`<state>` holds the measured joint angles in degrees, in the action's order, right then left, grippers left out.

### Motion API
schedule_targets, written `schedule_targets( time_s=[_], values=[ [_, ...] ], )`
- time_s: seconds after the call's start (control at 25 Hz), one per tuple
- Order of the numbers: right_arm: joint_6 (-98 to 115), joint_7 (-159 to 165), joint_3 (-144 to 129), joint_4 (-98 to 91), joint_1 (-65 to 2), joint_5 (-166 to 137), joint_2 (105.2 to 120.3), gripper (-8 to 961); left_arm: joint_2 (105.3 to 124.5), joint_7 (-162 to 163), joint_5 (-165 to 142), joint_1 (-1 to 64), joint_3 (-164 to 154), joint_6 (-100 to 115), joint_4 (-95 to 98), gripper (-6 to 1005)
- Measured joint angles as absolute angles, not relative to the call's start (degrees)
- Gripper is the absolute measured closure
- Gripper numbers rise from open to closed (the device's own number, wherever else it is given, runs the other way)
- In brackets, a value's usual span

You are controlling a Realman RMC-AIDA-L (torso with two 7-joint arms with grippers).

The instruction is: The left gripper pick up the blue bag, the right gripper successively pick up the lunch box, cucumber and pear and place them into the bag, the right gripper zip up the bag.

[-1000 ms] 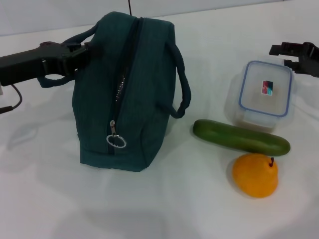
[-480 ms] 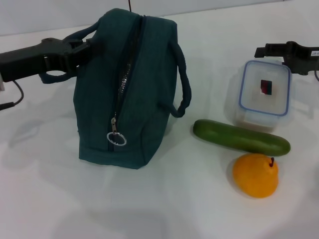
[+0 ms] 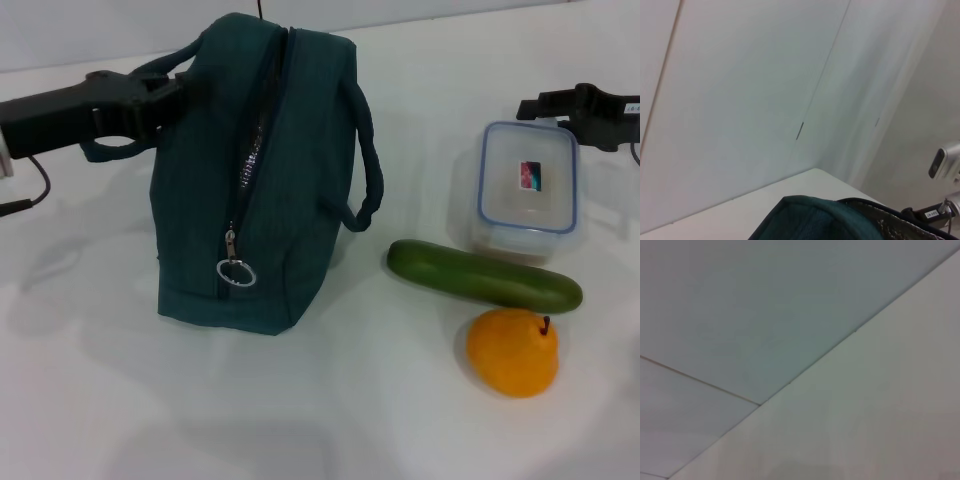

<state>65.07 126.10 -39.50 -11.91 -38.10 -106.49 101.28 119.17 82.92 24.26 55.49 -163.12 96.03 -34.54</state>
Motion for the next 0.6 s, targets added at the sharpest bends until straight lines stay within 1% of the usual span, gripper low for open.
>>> schedule_targets(
  time_s=[0.12,0.24,0.32,0.36,0.6],
  values=[
    [64.8,125.8,-39.5,-13.9,-37.4,-106.4,102.23,441,119.07,83.0,24.3,55.4,-163.1,96.0,-34.5,945],
    [64.9,125.6,-39.5,-17.9,-35.9,-106.4,103.96,555,119.05,83.2,24.3,55.4,-163.1,96.0,-34.5,945],
    [64.8,125.4,-39.4,-19.5,-34.9,-106.2,104.62,631,118.97,83.2,24.3,55.4,-163.1,96.0,-34.6,945],
    [64.6,125.3,-39.3,-19.9,-34.4,-105.8,104.81,669,118.93,83.2,24.3,55.5,-163.1,96.0,-34.6,945],
    [64.6,119.7,-39.1,-19.9,-30.8,-98.1,105.10,760,118.84,83.0,24.3,55.7,-163.1,96.1,-34.6,945]
  ],
)
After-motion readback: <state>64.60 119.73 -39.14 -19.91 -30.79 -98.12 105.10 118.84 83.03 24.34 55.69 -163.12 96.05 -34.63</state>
